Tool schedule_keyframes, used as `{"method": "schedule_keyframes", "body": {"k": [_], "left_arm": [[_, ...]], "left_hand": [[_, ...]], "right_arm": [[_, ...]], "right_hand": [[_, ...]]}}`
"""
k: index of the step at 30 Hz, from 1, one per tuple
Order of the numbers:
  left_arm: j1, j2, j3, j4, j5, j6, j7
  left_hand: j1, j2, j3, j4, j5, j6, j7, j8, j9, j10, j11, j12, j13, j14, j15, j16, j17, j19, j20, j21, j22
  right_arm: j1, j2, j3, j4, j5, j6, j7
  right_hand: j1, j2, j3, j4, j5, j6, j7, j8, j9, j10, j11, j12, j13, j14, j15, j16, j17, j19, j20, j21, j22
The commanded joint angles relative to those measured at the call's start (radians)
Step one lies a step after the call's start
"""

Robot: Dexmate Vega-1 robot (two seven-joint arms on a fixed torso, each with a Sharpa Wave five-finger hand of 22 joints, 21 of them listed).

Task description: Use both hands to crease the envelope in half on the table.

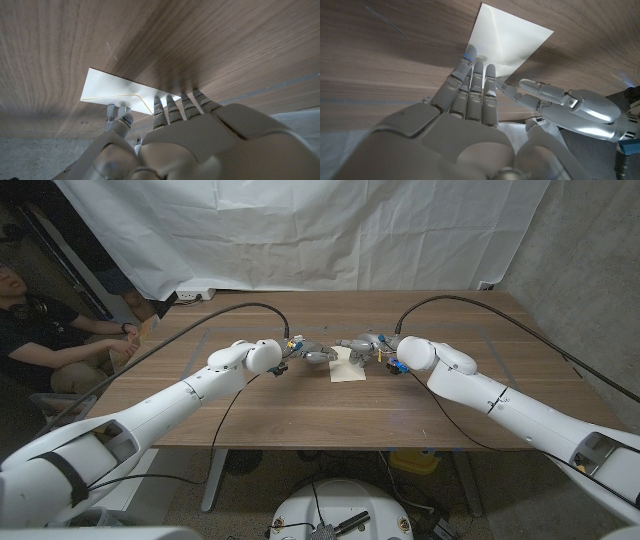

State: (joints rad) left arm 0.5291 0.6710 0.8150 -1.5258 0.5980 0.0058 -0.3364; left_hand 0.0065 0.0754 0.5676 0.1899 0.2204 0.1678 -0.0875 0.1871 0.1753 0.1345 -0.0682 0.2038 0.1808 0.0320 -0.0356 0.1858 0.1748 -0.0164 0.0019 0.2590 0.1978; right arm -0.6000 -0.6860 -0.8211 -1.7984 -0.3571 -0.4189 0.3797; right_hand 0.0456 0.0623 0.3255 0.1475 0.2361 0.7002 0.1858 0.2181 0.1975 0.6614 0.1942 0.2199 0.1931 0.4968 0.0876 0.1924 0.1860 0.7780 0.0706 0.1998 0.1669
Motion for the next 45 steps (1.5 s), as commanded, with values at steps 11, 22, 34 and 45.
{"method": "schedule_keyframes", "body": {"k": [11, 22, 34, 45], "left_arm": [[-0.006, -0.005, 0.003, 0.016, 0.001, -0.011, 0.008], [-0.012, -0.014, 0.006, 0.026, 0.004, -0.010, 0.009], [-0.020, -0.025, 0.011, 0.038, 0.008, -0.010, 0.008], [-0.025, -0.026, 0.012, 0.041, 0.007, -0.013, 0.005]], "left_hand": [[-0.002, 0.092, -0.005, -0.001, 0.006, -0.009, 0.000, -0.005, 0.005, -0.006, 0.003, -0.003, 0.004, -0.006, -0.029, -0.004, 0.001, -0.005, -0.005, 0.003, 0.005], [-0.002, 0.092, -0.005, -0.001, 0.006, -0.009, 0.000, -0.004, 0.005, -0.005, 0.001, -0.003, 0.004, -0.007, -0.030, -0.004, 0.001, -0.005, -0.005, 0.003, 0.005], [-0.002, 0.092, -0.006, -0.001, 0.007, -0.013, 0.001, -0.005, 0.005, -0.009, 0.005, -0.004, 0.004, -0.008, -0.028, -0.004, 0.001, -0.006, -0.005, 0.003, 0.006], [-0.002, 0.093, -0.006, -0.001, 0.007, -0.015, 0.001, -0.005, 0.005, -0.009, 0.002, -0.004, 0.004, -0.008, -0.029, -0.004, 0.001, -0.006, -0.005, 0.003, 0.006]], "right_arm": [[-0.032, -0.041, 0.025, -0.120, -0.020, -0.034, -0.010], [-0.035, -0.055, 0.028, -0.146, -0.016, -0.054, 0.015], [-0.060, -0.061, 0.037, -0.159, 0.030, -0.076, 0.026], [-0.055, -0.047, 0.015, -0.108, 0.052, -0.071, 0.028]], "right_hand": [[-0.009, 0.003, -0.008, -0.001, 0.004, 0.011, 0.009, -0.004, 0.002, 0.013, -0.001, -0.001, 0.003, 0.013, 0.004, 0.001, 0.002, 0.010, 0.001, 0.006, 0.009], [-0.008, 0.002, -0.011, -0.002, 0.006, 0.024, 0.010, -0.001, 0.002, 0.024, 0.001, 0.001, 0.003, 0.033, 0.004, 0.005, 0.001, 0.032, -0.002, 0.011, 0.008], [-0.008, -0.002, -0.016, -0.003, 0.008, 0.052, 0.005, 0.007, 0.002, 0.057, -0.001, 0.009, 0.002, 0.070, 0.005, 0.013, 0.000, 0.068, -0.001, 0.020, 0.008], [-0.008, -0.003, -0.018, -0.003, 0.009, 0.051, 0.008, 0.005, 0.002, 0.056, -0.001, 0.006, 0.002, 0.068, 0.004, 0.009, 0.000, 0.070, 0.000, 0.018, 0.008]]}}
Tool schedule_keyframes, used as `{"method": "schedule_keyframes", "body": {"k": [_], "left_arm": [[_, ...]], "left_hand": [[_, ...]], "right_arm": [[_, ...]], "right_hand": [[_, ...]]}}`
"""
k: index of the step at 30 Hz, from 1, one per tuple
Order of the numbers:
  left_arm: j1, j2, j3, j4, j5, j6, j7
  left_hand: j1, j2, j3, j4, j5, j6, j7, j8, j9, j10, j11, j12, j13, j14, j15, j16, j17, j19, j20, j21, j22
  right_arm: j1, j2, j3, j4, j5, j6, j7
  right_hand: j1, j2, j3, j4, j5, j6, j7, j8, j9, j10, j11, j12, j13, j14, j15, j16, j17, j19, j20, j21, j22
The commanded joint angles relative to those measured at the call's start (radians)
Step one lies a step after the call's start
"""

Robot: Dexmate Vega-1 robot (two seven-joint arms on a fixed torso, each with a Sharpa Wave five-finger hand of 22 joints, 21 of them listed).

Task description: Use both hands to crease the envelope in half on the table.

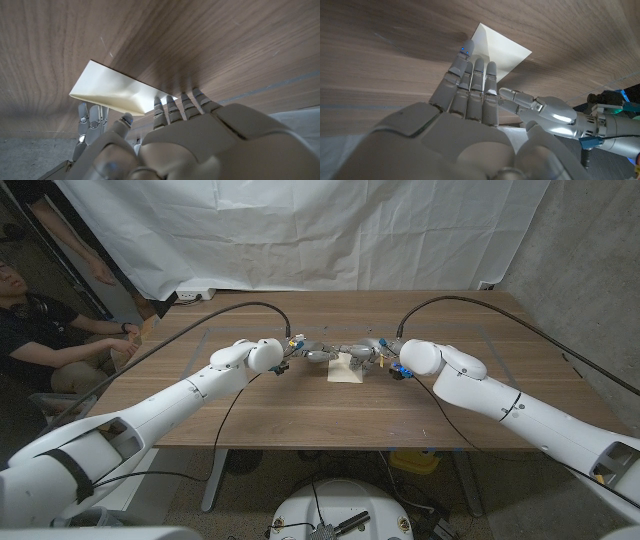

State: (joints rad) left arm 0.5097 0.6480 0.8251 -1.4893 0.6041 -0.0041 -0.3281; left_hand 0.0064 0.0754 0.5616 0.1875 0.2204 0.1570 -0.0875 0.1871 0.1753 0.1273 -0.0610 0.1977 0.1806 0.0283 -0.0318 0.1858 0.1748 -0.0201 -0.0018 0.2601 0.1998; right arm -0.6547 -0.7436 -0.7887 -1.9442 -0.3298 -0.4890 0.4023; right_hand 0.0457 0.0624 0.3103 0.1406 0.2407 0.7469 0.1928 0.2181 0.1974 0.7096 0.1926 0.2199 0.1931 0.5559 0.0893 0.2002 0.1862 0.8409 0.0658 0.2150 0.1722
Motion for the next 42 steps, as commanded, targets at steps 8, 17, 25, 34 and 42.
{"method": "schedule_keyframes", "body": {"k": [8, 17, 25, 34, 42], "left_arm": [[-0.003, 0.002, -0.002, 0.005, -0.002, -0.002, -0.004], [-0.007, 0.002, -0.002, 0.017, -0.006, -0.012, -0.001], [-0.012, 0.000, 0.000, 0.030, -0.008, -0.025, 0.005], [-0.014, -0.003, -0.001, 0.038, -0.010, -0.031, 0.013], [-0.012, -0.006, -0.004, 0.037, -0.014, -0.030, 0.024]], "left_hand": [[-0.002, 0.093, -0.001, 0.002, 0.007, -0.005, 0.002, -0.004, 0.005, -0.002, -0.003, 0.002, 0.004, -0.005, -0.033, -0.004, 0.001, -0.002, -0.002, 0.002, 0.004], [-0.002, 0.093, -0.002, 0.002, 0.007, -0.006, 0.002, -0.004, 0.005, -0.003, -0.002, 0.002, 0.004, -0.004, -0.033, -0.004, 0.001, -0.002, -0.003, 0.002, 0.004], [-0.003, 0.093, -0.002, 0.002, 0.007, -0.006, 0.003, -0.004, 0.005, -0.002, -0.003, 0.002, 0.004, -0.005, -0.033, -0.004, 0.001, -0.002, -0.003, 0.002, 0.004], [-0.003, 0.093, -0.002, 0.002, 0.007, -0.006, 0.003, -0.004, 0.005, -0.002, -0.003, 0.003, 0.004, -0.004, -0.032, -0.004, 0.001, -0.002, -0.004, 0.002, 0.004], [-0.003, 0.094, -0.003, 0.002, 0.007, -0.007, 0.002, -0.003, 0.005, -0.003, -0.004, 0.002, 0.004, -0.005, -0.033, -0.004, 0.001, -0.002, -0.003, 0.002, 0.004]], "right_arm": [[0.016, 0.022, -0.037, 0.070, 0.023, -0.003, 0.009], [0.030, 0.024, -0.048, 0.072, 0.007, -0.013, 0.011], [0.034, 0.019, -0.043, 0.056, -0.007, -0.023, 0.002], [0.004, 0.014, 0.010, 0.042, 0.024, 0.008, -0.061], [-0.061, 0.026, 0.107, 0.076, 0.149, 0.116, -0.161]], "right_hand": [[-0.007, -0.003, -0.004, 0.003, 0.005, 0.003, 0.001, 0.003, 0.002, 0.006, 0.001, 0.004, 0.002, 0.006, 0.001, -0.002, 0.000, 0.003, 0.005, -0.001, 0.003], [-0.007, -0.003, -0.004, 0.003, 0.005, 0.004, 0.000, 0.003, 0.002, 0.005, 0.001, 0.002, 0.002, 0.005, 0.002, -0.004, 0.000, 0.002, 0.004, -0.003, 0.003], [-0.006, -0.002, -0.004, 0.002, 0.006, 0.005, 0.000, 0.002, 0.002, 0.008, 0.001, 0.002, 0.002, 0.007, 0.001, -0.005, -0.001, 0.002, 0.004, -0.004, 0.003], [-0.004, -0.001, -0.005, 0.001, 0.007, 0.004, 0.000, 0.001, 0.002, 0.008, 0.001, 0.000, 0.002, 0.003, 0.002, -0.007, -0.001, -0.001, 0.006, -0.007, 0.003], [-0.001, 0.003, -0.003, 0.000, 0.007, 0.005, -0.004, 0.000, 0.002, 0.006, -0.001, -0.002, 0.002, 0.001, 0.003, -0.009, -0.001, -0.005, 0.006, -0.009, 0.003]]}}
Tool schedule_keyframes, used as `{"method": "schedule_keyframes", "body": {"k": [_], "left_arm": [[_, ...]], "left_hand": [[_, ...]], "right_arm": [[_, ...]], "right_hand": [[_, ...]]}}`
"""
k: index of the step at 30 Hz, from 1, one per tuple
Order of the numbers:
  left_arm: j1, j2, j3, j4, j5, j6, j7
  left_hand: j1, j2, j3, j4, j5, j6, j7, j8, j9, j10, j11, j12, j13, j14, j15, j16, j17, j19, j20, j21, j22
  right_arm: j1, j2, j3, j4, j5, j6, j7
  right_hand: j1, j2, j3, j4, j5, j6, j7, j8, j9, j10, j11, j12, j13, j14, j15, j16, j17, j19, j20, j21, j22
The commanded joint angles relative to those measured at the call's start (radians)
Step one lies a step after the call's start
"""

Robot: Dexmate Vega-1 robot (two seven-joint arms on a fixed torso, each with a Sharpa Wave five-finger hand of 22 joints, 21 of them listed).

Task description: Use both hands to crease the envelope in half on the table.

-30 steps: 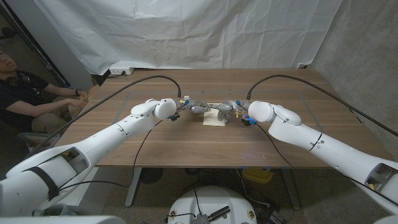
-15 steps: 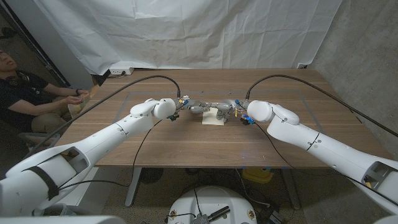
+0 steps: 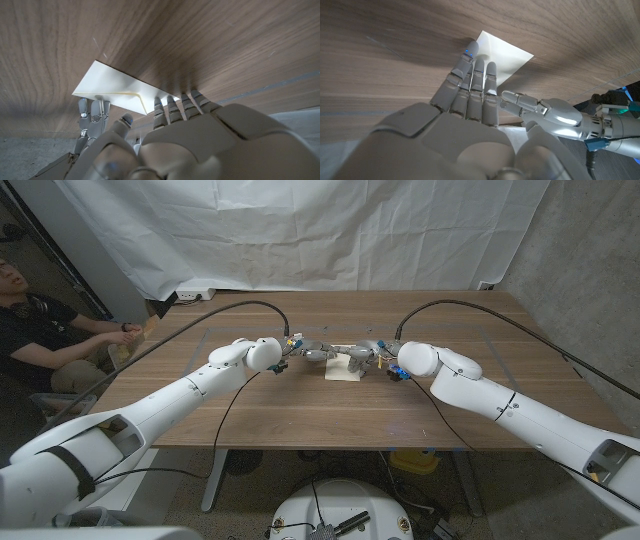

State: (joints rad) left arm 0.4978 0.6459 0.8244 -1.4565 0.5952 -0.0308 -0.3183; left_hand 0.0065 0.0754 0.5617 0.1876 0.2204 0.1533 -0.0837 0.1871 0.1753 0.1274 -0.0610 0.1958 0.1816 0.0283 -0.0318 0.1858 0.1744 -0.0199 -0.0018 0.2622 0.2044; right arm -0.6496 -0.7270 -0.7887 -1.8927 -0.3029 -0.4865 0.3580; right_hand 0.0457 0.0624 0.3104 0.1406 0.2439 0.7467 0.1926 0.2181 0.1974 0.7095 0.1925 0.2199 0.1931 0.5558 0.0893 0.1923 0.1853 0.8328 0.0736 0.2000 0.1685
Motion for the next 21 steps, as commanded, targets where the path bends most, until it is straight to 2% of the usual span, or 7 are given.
{"method": "schedule_keyframes", "body": {"k": [1, 5, 21], "left_arm": [[0.001, -0.004, -0.004, 0.005, -0.006, -0.003, 0.016], [0.000, -0.006, -0.004, 0.006, -0.007, -0.004, 0.020], [0.005, -0.016, -0.017, 0.007, -0.031, -0.002, 0.040]], "left_hand": [[-0.002, 0.094, -0.003, 0.002, 0.007, -0.003, -0.002, -0.003, 0.005, -0.003, -0.004, 0.004, 0.003, -0.004, -0.033, -0.003, 0.002, -0.003, -0.003, 0.000, -0.001], [-0.002, 0.094, -0.003, 0.002, 0.007, -0.003, -0.001, -0.003, 0.005, -0.002, -0.004, 0.005, 0.003, -0.005, -0.032, -0.004, 0.002, -0.002, -0.003, 0.000, -0.001], [-0.002, 0.095, -0.003, 0.002, 0.008, -0.003, -0.003, -0.003, 0.005, -0.002, -0.004, 0.005, 0.003, -0.004, -0.033, -0.003, 0.002, -0.002, -0.003, 0.000, -0.001]], "right_arm": [[-0.076, 0.013, 0.121, 0.030, 0.141, 0.131, -0.132], [-0.119, 0.032, 0.178, 0.079, 0.234, 0.232, -0.189], [-0.161, 0.063, 0.234, 0.173, 0.378, 0.370, -0.252]], "right_hand": [[0.000, 0.004, -0.002, 0.000, 0.004, 0.003, -0.005, -0.001, 0.002, 0.006, -0.001, -0.002, 0.002, 0.000, 0.002, -0.002, 0.000, 0.003, -0.001, 0.005, 0.007], [0.003, 0.008, 0.001, -0.001, 0.005, 0.000, -0.007, -0.003, 0.002, 0.003, -0.001, -0.005, 0.002, -0.004, 0.005, -0.004, 0.000, 0.000, -0.001, 0.004, 0.007], [0.020, 0.021, 0.013, -0.010, 0.005, -0.021, -0.003, -0.012, 0.002, -0.016, 0.002, -0.014, 0.002, -0.024, 0.007, -0.011, -0.001, -0.019, 0.003, -0.004, 0.007]]}}
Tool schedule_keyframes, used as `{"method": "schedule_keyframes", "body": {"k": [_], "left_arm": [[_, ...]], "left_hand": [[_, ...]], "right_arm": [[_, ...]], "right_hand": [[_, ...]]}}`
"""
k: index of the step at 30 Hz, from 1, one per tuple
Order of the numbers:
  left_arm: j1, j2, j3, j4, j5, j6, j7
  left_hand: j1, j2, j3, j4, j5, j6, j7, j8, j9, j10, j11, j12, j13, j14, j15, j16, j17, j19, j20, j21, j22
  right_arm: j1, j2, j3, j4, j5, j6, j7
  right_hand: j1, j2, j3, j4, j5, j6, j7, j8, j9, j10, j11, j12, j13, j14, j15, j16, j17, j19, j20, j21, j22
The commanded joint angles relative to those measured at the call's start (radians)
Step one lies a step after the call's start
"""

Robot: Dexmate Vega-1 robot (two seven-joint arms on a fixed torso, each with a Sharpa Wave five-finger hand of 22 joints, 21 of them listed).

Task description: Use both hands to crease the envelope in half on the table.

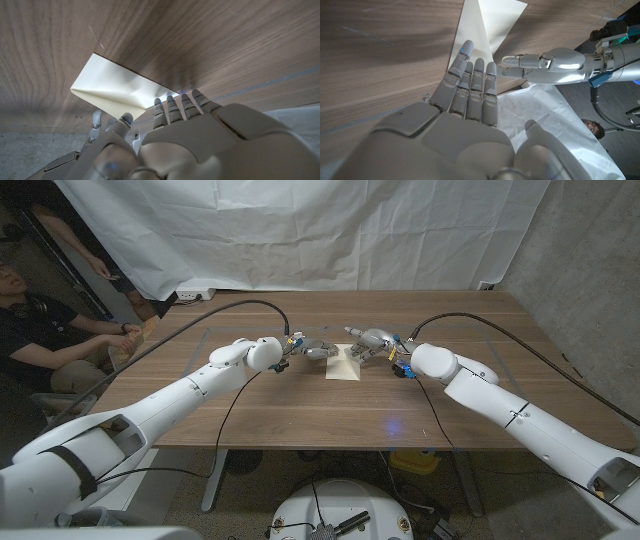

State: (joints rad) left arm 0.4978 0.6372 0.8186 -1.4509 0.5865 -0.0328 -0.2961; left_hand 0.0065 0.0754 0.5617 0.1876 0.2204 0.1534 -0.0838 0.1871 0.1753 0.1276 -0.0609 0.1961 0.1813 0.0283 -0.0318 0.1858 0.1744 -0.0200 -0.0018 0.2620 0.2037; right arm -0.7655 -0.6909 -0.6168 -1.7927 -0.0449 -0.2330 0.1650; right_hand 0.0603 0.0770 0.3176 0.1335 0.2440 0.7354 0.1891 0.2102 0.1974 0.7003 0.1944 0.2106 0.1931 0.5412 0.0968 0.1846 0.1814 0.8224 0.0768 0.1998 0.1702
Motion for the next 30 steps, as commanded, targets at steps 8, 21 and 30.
{"method": "schedule_keyframes", "body": {"k": [8, 21, 30], "left_arm": [[0.021, 0.000, -0.031, -0.013, -0.059, 0.004, 0.034], [0.063, 0.004, -0.108, 0.005, -0.268, -0.046, 0.069], [0.092, 0.012, -0.146, 0.020, -0.396, -0.083, 0.108]], "left_hand": [[-0.002, 0.095, -0.003, 0.001, 0.008, -0.003, -0.002, -0.002, 0.005, -0.002, -0.004, 0.005, 0.004, -0.004, -0.032, -0.003, 0.002, -0.001, -0.003, 0.001, 0.000], [-0.001, 0.095, -0.003, 0.001, 0.008, -0.001, 0.002, -0.001, 0.005, 0.000, -0.002, 0.006, 0.004, 0.003, -0.025, -0.001, 0.001, 0.004, -0.002, 0.003, 0.000], [0.001, 0.095, -0.002, -0.001, 0.008, -0.001, 0.006, -0.001, 0.004, 0.005, 0.000, 0.007, 0.004, 0.007, -0.023, 0.000, 0.001, 0.009, -0.002, 0.005, 0.000]], "right_arm": [[-0.064, 0.043, 0.087, 0.111, 0.178, 0.171, -0.082], [-0.109, 0.095, 0.143, 0.197, 0.303, 0.307, -0.109], [-0.130, 0.129, 0.167, 0.237, 0.367, 0.366, -0.116]], "right_hand": [[0.015, 0.010, 0.011, -0.008, 0.003, -0.025, 0.004, -0.010, 0.002, -0.025, 0.002, -0.011, 0.002, -0.029, 0.002, -0.008, 0.002, -0.025, 0.003, -0.010, 0.005], [0.027, 0.014, 0.019, -0.016, 0.001, -0.040, 0.004, -0.014, 0.002, -0.040, 0.002, -0.014, 0.002, -0.048, 0.006, -0.009, 0.001, -0.046, 0.010, -0.013, 0.005], [0.037, 0.017, 0.025, -0.022, -0.001, -0.047, 0.005, -0.015, 0.002, -0.049, 0.003, -0.016, 0.002, -0.055, 0.006, -0.008, 0.001, -0.053, 0.011, -0.014, 0.005]]}}
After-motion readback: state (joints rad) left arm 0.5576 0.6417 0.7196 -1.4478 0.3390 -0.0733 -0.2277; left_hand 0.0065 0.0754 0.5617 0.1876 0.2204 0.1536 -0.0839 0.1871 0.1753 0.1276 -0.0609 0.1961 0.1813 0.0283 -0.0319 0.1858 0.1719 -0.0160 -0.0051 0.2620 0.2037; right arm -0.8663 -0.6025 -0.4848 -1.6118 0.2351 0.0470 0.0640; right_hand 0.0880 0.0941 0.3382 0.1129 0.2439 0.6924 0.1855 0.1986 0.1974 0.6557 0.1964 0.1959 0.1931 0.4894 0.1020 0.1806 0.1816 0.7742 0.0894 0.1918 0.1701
